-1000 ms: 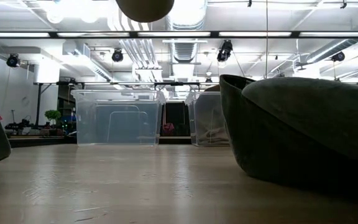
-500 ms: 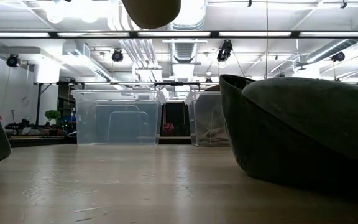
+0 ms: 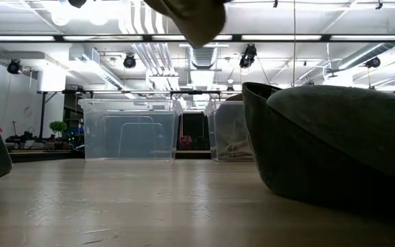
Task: Pick & Place hat
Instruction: Put the brown cap into the right transparent bin
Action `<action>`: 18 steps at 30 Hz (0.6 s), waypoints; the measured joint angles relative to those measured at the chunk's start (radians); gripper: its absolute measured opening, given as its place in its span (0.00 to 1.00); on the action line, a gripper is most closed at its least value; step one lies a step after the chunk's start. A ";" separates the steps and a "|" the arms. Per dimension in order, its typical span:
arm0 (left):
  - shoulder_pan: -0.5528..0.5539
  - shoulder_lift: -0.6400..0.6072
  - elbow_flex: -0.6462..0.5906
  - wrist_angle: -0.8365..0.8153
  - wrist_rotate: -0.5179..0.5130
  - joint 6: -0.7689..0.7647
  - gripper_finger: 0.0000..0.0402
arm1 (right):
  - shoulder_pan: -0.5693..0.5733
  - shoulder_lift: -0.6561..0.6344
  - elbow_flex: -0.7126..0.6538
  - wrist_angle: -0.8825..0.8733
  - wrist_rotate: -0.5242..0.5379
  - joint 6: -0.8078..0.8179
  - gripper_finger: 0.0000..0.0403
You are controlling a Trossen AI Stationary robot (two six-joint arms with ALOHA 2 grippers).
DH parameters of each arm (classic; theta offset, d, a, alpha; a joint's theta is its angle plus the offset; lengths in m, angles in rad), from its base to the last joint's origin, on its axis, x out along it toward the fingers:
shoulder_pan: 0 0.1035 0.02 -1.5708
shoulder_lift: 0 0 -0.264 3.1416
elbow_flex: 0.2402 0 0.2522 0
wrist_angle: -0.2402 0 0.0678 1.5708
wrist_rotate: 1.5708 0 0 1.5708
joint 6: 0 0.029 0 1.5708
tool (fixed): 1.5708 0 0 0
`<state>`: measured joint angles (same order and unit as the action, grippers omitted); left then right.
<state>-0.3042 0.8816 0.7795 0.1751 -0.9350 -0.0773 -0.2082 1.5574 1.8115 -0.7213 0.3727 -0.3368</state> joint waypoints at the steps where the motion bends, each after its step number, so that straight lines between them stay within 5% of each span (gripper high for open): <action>1: 0.000 0.005 0.000 -0.009 0.001 -0.014 0.44 | -0.015 0.000 0.009 -0.031 0.001 -0.016 0.03; 18: 0.000 0.091 -0.032 -0.035 0.092 -0.142 0.44 | -0.251 0.010 0.013 -0.358 0.022 -0.155 0.03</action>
<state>-0.3046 0.9726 0.7471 0.1401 -0.8429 -0.2188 -0.4597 1.5670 1.8250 -1.0795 0.3943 -0.4920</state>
